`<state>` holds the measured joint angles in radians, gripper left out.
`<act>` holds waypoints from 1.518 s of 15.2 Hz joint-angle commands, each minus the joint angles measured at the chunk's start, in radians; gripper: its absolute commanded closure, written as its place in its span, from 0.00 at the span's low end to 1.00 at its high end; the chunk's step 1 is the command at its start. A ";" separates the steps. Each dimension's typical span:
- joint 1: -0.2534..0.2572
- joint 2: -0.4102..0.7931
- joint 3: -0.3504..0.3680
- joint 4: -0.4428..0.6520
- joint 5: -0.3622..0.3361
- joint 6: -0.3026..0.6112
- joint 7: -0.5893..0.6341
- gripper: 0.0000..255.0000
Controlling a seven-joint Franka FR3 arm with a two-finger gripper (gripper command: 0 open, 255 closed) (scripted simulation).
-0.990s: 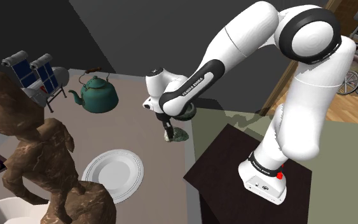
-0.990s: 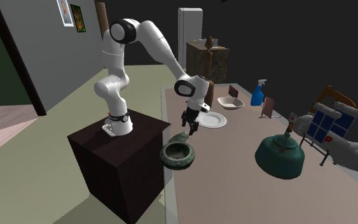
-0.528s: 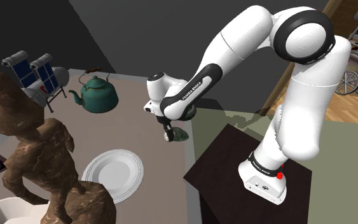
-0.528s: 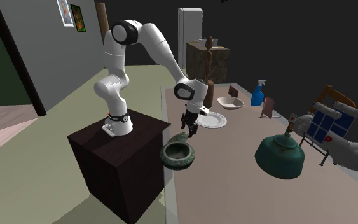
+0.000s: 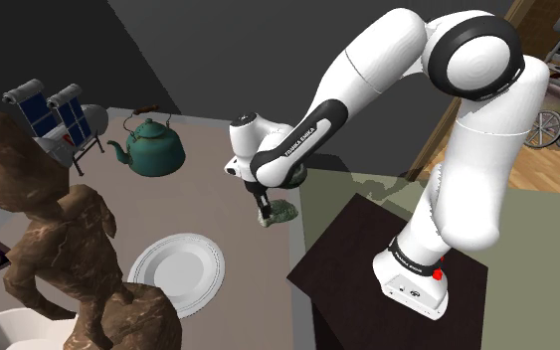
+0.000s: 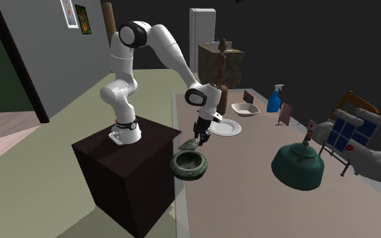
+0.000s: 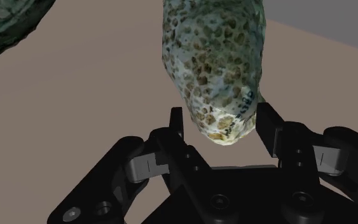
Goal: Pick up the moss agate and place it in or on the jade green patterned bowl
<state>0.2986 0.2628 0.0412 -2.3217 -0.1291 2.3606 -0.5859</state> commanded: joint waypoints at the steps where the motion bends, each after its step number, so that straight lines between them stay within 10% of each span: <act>1: -0.001 0.002 -0.001 -0.001 -0.001 0.000 0.000 1.00; 20: -0.002 -0.138 0.006 0.021 0.024 -0.161 -0.025 1.00; 21: -0.002 -0.138 0.006 0.021 0.024 -0.161 -0.025 0.00; 23: -0.081 -0.037 -0.005 0.115 0.229 -0.190 -0.261 0.00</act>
<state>0.2481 0.1808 0.0392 -2.2461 0.0045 2.1822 -0.7383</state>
